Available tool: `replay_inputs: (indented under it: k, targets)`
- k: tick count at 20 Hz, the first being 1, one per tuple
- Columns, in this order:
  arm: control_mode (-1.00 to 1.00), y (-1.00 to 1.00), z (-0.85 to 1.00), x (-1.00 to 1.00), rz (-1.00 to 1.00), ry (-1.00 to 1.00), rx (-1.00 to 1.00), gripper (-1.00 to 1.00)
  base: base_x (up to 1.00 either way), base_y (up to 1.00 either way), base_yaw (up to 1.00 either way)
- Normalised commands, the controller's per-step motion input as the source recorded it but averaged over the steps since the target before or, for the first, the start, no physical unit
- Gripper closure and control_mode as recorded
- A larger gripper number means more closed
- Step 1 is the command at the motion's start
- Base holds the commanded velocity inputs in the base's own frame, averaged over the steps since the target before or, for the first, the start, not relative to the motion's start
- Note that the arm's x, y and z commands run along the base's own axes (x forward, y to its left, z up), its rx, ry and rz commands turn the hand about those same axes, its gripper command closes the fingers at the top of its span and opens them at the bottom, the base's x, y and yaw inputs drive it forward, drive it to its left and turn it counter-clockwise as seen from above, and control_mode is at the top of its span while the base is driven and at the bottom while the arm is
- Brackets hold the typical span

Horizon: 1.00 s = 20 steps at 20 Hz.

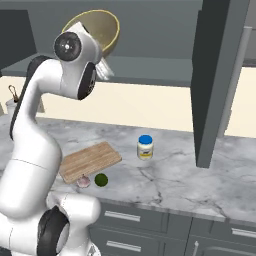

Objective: Open the cabinet. Place the bowl and condiment on the counter. Then place the lime and garlic on the cutting board.

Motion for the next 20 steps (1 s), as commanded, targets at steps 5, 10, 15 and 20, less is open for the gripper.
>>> replay_inputs:
  k: [5, 10, 15, 20]
  targets:
    - [-1.0, -0.06, 0.02, -1.0, 0.0, -0.02, 0.02, 1.0, 0.0, 0.0, 0.0]
    - [-1.0, -0.04, 0.0, -0.98, 0.0, 0.05, 0.0, 1.0, 0.0, 0.0, 0.0]
    - [-1.0, -0.14, -0.06, -0.63, 0.0, 0.28, 0.0, 1.0, 0.0, 0.0, 0.0]
    - [-1.0, -0.16, -0.24, -0.24, 0.0, 0.44, -0.01, 1.0, 0.0, 0.0, 0.0]
